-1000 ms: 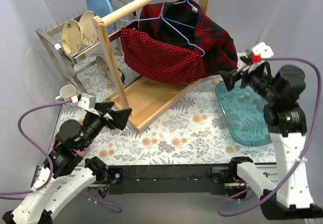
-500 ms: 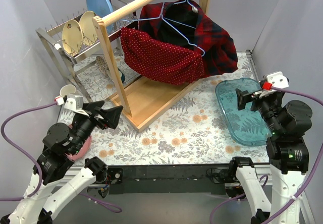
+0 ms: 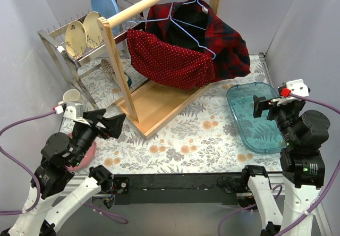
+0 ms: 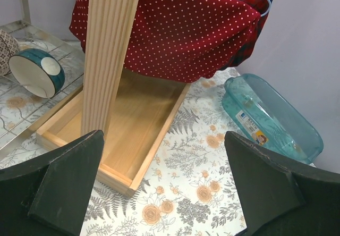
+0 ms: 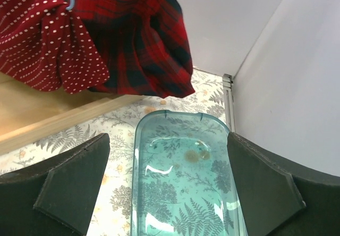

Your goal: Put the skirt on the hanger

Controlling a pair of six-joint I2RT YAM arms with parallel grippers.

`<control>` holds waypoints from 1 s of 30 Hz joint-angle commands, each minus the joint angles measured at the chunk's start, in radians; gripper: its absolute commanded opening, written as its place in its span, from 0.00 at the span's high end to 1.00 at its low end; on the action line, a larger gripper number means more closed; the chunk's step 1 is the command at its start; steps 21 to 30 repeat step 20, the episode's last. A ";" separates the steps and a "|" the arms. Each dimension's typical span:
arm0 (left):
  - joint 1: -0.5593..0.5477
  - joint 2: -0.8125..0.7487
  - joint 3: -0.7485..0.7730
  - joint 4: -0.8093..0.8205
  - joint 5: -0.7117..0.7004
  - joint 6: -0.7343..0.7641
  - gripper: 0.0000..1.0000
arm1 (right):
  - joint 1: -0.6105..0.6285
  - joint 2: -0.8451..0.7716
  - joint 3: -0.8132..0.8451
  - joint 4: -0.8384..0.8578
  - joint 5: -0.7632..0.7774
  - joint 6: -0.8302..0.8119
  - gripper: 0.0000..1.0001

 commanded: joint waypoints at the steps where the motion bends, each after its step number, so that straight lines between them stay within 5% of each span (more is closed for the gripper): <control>1: 0.007 -0.009 0.030 -0.018 -0.023 0.012 0.02 | -0.006 -0.017 -0.016 0.055 0.096 0.067 0.01; 30: 0.005 -0.006 0.003 -0.001 -0.016 0.009 0.02 | -0.006 -0.020 -0.035 0.066 0.111 0.094 0.01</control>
